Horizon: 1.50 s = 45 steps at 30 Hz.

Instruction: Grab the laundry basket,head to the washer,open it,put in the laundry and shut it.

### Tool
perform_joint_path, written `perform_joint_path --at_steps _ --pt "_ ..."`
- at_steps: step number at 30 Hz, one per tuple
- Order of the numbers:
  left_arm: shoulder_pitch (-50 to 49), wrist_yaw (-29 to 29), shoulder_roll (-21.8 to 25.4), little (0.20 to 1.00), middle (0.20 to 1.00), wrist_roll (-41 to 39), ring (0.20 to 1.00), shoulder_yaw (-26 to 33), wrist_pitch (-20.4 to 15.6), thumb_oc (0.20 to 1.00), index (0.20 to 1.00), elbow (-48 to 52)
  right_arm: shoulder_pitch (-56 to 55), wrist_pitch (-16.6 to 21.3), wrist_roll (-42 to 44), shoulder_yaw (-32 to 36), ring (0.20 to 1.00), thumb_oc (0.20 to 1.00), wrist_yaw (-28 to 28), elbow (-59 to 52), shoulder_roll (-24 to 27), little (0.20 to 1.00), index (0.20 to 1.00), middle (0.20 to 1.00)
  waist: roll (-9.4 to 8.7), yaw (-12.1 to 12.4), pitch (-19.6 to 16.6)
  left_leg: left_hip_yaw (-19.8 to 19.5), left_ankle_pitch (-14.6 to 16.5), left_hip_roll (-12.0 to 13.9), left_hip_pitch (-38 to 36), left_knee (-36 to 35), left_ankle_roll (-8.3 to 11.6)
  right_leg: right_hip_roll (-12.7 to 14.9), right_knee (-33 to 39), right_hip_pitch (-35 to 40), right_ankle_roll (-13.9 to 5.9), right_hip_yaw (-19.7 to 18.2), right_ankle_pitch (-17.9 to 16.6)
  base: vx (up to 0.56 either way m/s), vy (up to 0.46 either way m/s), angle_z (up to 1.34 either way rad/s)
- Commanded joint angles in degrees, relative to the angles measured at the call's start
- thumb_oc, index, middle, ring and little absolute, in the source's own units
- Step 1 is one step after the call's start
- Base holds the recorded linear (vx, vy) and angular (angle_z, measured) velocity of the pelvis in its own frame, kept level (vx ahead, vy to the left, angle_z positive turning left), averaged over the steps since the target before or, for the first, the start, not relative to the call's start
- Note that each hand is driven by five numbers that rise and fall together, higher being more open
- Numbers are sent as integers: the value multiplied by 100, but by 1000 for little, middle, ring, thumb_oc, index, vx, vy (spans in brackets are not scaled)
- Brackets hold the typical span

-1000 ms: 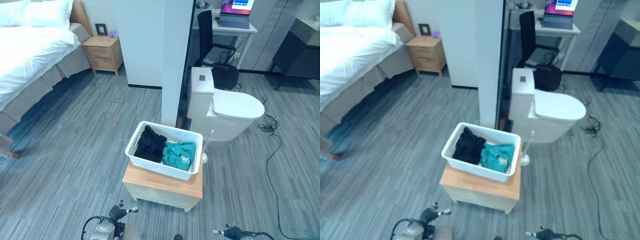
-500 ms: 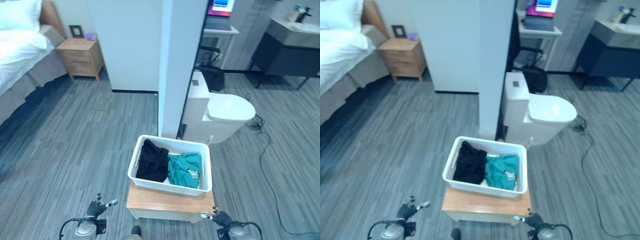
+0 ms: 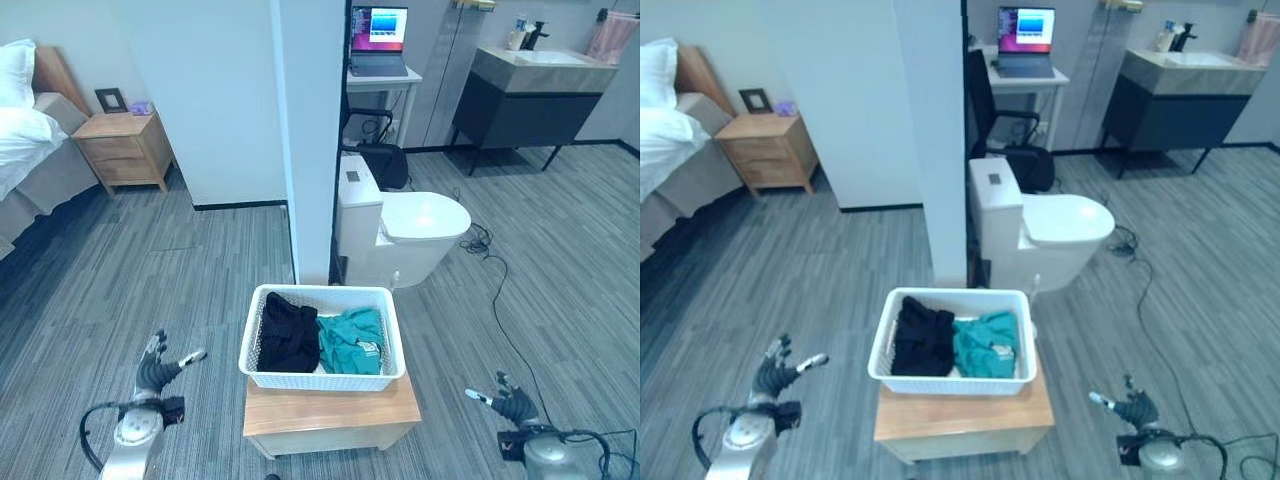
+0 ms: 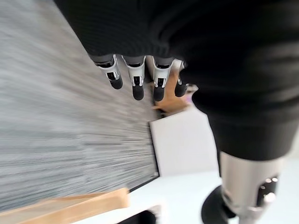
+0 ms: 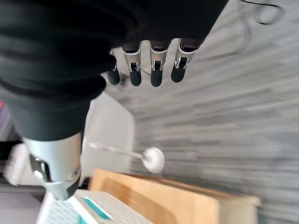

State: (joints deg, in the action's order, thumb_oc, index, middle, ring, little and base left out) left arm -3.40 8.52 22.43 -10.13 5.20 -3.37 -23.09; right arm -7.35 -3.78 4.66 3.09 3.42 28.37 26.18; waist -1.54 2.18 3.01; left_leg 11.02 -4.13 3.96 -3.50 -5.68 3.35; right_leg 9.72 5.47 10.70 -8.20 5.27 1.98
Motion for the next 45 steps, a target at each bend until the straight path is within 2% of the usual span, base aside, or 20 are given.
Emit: perform_joint_path --at_steps 1,4,5,7,8,9,10,11,12,14,15,16,17,18,19,24,28,37,45 --pt "767 184 367 1000 1000 189 1000 -195 -134 1000 1000 -63 811 194 -145 -22 1000 1000 207 -128 386 1000 1000 1000 36 34 160 -365 253 93 104 68 2 94 -156 -125 -149 499 -67 0 0 0" --pt "905 216 386 1000 1000 221 1000 -283 -124 1000 1000 -62 1008 205 -136 -123 1000 1000 242 -127 418 1000 1000 1000 21 41 204 -362 265 88 110 68 -5 94 -132 -143 -165 499 -90 -4 45 4" --pt "1208 235 464 1000 1000 248 1000 -510 -134 1000 1000 20 1457 232 9 -331 1000 1000 328 -6 402 1000 1000 1000 -35 113 333 -342 290 63 159 166 -56 138 -104 -204 -194 454 -139 -41 82 3" --pt "1435 229 573 1000 1000 414 1000 -710 -121 1000 1000 67 1740 248 72 -486 1000 1000 335 72 377 1000 1000 1000 -111 179 436 -329 516 12 418 632 -115 230 -116 -278 -232 389 -167 -48 86 -12" --pt "1438 229 573 1000 1000 414 1000 -710 -122 1000 1000 65 1742 249 72 -485 1000 1000 335 74 377 1000 1000 1000 -111 180 433 -328 524 13 430 647 -116 230 -118 -284 -232 387 -167 -34 127 -16" --pt "1791 201 653 1000 1000 495 1000 -959 -77 1000 1000 67 1955 203 44 -622 1000 1000 310 160 409 1000 1000 1000 -144 216 514 -381 687 -72 688 1005 -199 347 -265 -397 -267 337 -151 -18 91 -10" --pt "1796 201 653 1000 1000 494 1000 -960 -79 1000 1000 63 1958 204 44 -621 1000 1000 310 162 409 1000 1000 1000 -145 216 509 -382 695 -71 704 1020 -200 348 -271 -408 -267 337 -148 -43 133 -2" --pt "2075 227 694 1000 1000 504 1000 -1102 -50 1000 1000 -3 2108 192 58 -705 1000 1000 328 244 428 1000 1000 1000 -136 217 555 -422 735 -110 812 1104 -249 395 -426 -528 -268 305 -136 -124 139 2" --pt "2674 297 749 1000 1000 566 1000 -1458 84 1000 1000 -198 2572 145 116 -967 1000 1000 370 414 458 1000 1000 1000 -100 156 739 -485 767 -154 1016 1203 -349 441 -914 -930 -259 208 -184 -214 175 5" --pt "3398 475 743 1000 1000 494 1000 -1730 148 1000 1000 -593 3253 151 246 -1292 1000 1000 433 592 415 1000 1000 1000 -66 104 1127 -461 766 -138 1385 1423 -381 409 -1403 -1573 -245 116 -268 -285 115 2" --pt "3408 476 744 1000 1000 493 1000 -1731 144 1000 1000 -601 3263 154 248 -1293 1000 1000 433 599 416 1000 1000 1000 -66 108 1123 -457 771 -136 1401 1434 -381 408 -1415 -1592 -244 109 -264 -253 30 -17" --pt "3854 616 783 1000 1000 531 1000 -1851 246 1000 1000 -819 3707 128 297 -1561 1000 1000 440 669 405 1000 1000 1000 -73 122 1326 -332 776 -86 1555 1508 -369 457 -1365 -1821 -237 295 -458 -110 -1 -24" --pt "3893 621 785 1000 1000 526 1000 -1857 238 1000 1000 -847 3742 134 303 -1562 1000 1000 440 690 406 1000 1000 1000 -71 124 1343 -333 781 -80 1567 1523 -368 450 -1346 -1817 -236 298 -472 -160 -44 -48" --pt "4403 779 903 1000 1000 664 1000 -1977 355 1000 1000 -1159 4070 113 366 -1757 1000 1000 443 695 420 1000 1000 1000 -128 127 1431 -206 757 3 1689 1528 -316 480 -1062 -1774 -229 527 -572 -80 -64 -39" --pt "4590 835 953 1000 1000 684 1000 -2006 366 1000 1000 -1306 4143 113 392 -1792 1000 1000 462 706 439 1000 1000 1000 -157 145 1478 -178 736 27 1749 1529 -296 477 -962 -1754 -230 571 -594 -105 -75 -43" --pt "5637 1128 1129 1000 1000 845 1000 -2346 468 1000 1000 -2035 4491 197 657 -1955 1000 1000 598 636 475 1000 1000 1000 -299 100 1726 -263 535 80 2138 1482 -178 418 -764 -2010 -205 731 -665 -76 -35 -13" --pt "6080 1222 1131 1000 1000 795 1000 -2505 542 1000 1000 -2503 4565 276 846 -1985 1000 1000 685 590 480 1000 1000 1000 -366 50 1845 -356 514 96 2349 1523 -125 372 -705 -2159 -211 781 -693 -16 -29 -3" --pt "6300 1291 1107 1000 1000 881 1000 -2520 703 1000 1000 -2513 4463 245 843 -1816 1000 1000 795 415 639 1000 1000 1000 -400 63 2002 -456 437 86 2587 1502 -77 314 -602 -2305 -190 820 -713 -14 -21 7" --pt "6636 1070 1146 1000 1000 962 1000 -2938 937 1000 1000 -2752 4974 137 948 -1899 1000 1000 871 530 851 1000 1000 1000 -376 105 2238 -529 342 112 2743 1485 -45 253 -577 -2438 -174 836 -759 -18 -10 4"
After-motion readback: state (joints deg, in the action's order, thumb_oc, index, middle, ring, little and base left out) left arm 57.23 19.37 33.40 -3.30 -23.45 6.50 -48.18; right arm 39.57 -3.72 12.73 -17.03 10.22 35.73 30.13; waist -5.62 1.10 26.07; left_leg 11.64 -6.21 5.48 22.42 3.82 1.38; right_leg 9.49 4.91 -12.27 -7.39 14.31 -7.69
